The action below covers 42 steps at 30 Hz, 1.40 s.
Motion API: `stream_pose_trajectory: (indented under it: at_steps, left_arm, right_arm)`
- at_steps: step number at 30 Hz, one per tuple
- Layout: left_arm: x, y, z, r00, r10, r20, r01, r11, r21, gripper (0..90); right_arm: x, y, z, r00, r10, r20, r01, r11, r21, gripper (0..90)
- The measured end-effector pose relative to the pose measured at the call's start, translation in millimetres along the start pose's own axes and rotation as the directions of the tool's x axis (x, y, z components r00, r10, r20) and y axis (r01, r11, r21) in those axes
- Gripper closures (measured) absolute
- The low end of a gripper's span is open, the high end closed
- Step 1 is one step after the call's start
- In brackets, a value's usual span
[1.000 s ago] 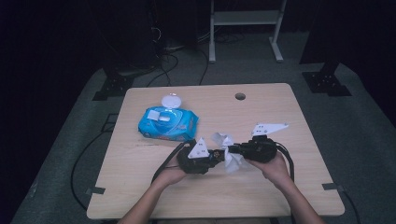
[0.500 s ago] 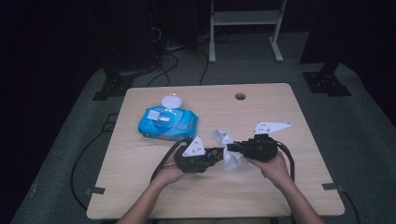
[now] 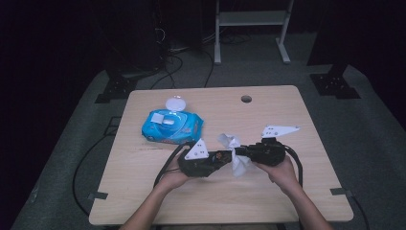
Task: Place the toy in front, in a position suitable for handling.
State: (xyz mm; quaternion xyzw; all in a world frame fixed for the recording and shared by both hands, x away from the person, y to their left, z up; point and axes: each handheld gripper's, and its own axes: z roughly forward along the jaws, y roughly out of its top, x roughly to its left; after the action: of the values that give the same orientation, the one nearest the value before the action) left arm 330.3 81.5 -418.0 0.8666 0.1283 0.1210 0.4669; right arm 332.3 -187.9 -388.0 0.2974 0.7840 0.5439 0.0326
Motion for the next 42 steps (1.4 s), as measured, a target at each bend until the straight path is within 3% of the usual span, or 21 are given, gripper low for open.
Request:
stream_pose_trajectory:
  at_steps: [6, 10, 11, 14, 17, 20, 22, 23, 24, 28, 34, 38, 42]
  left_arm:
    - [-1.9, 0.9, 3.2, 0.9999, 0.009, 0.01, -0.009, 1.0, -0.005, 56.5]
    - [-0.4, 1.4, -0.3, 1.0, 0.008, 0.0, -0.008, 0.9999, -0.015, 56.5]
    - [2.0, 0.5, -2.9, 0.9999, -0.012, 0.005, 0.012, 0.9994, -0.031, 56.5]
    - [3.2, 0.0, -3.4, 0.9998, -0.017, 0.003, 0.018, 0.9993, -0.034, 56.5]
    - [2.5, -0.6, -1.6, 0.9998, -0.015, 0.009, 0.016, 0.9995, -0.028, 56.6]
    - [0.7, -0.4, 0.5, 0.9999, -0.007, 0.014, 0.007, 0.9996, -0.027, 57.5]
    - [0.8, 1.2, -1.4, 0.9998, -0.01, 0.018, 0.011, 0.9989, -0.045, 58.2]
    - [3.3, 2.7, -7.4, 0.999, -0.037, 0.024, 0.039, 0.9941, -0.101, 64.3]
    - [4.5, 4.1, -10.5, 0.9989, -0.043, 0.022, 0.045, 0.9925, -0.114, 64.7]
    - [6.2, 2.1, -11.4, 0.999, -0.041, 0.015, 0.042, 0.9931, -0.109, 65.9]
    - [2.7, 1.4, -7.4, 0.9996, -0.022, 0.018, 0.023, 0.9961, -0.085, 65.8]
    - [1.6, 2.4, -5.8, 0.9998, -0.015, 0.013, 0.016, 0.9965, -0.082, 65.9]
    - [3.6, 2.7, -4.7, 0.9996, -0.026, 0.009, 0.027, 0.9962, -0.082, 66.0]
  right_arm:
    - [12.1, 10.4, 0.7, 0.9987, -0.045, -0.023, 0.044, 0.9988, -0.021, 86.3]
    - [8.2, 8.3, -1.2, 0.9993, -0.027, -0.024, 0.026, 0.9992, -0.029, 86.3]
    - [3.6, 5.0, -2.1, 0.9998, -0.017, -0.009, 0.016, 0.9996, -0.024, 86.3]
    - [-1.2, -0.6, -1.4, 0.9999, 0.01, -0.005, -0.01, 0.9999, -0.013, 86.3]
    - [0.0, -0.2, 0.5, 1.0, 0.004, 0.001, -0.004, 0.9999, -0.009, 86.3]
    - [5.5, 6.2, 0.2, 0.9994, -0.002, -0.034, 0.001, 0.9994, -0.035, 86.3]
    - [11.6, 11.1, 0.5, 0.9987, -0.033, -0.038, 0.032, 0.9987, -0.039, 86.3]
    - [11.6, 10.0, 1.4, 0.9989, -0.039, -0.027, 0.038, 0.9989, -0.028, 86.3]
    - [9.9, 8.4, 2.0, 0.9991, -0.036, -0.022, 0.036, 0.9991, -0.025, 86.3]
    - [1.6, -0.5, 7.7, 0.9998, 0.01, -0.019, -0.01, 0.9999, -0.001, 86.3]
    - [11.4, 4.6, 13.8, 0.9988, -0.016, -0.046, 0.016, 0.9997, -0.018, 86.3]
    - [14.5, 6.7, 14.4, 0.9986, -0.037, -0.038, 0.037, 0.9992, -0.016, 86.3]
    - [3.4, -3.4, 15.5, 0.9991, 0.014, -0.039, -0.014, 0.9999, 0.006, 86.3]
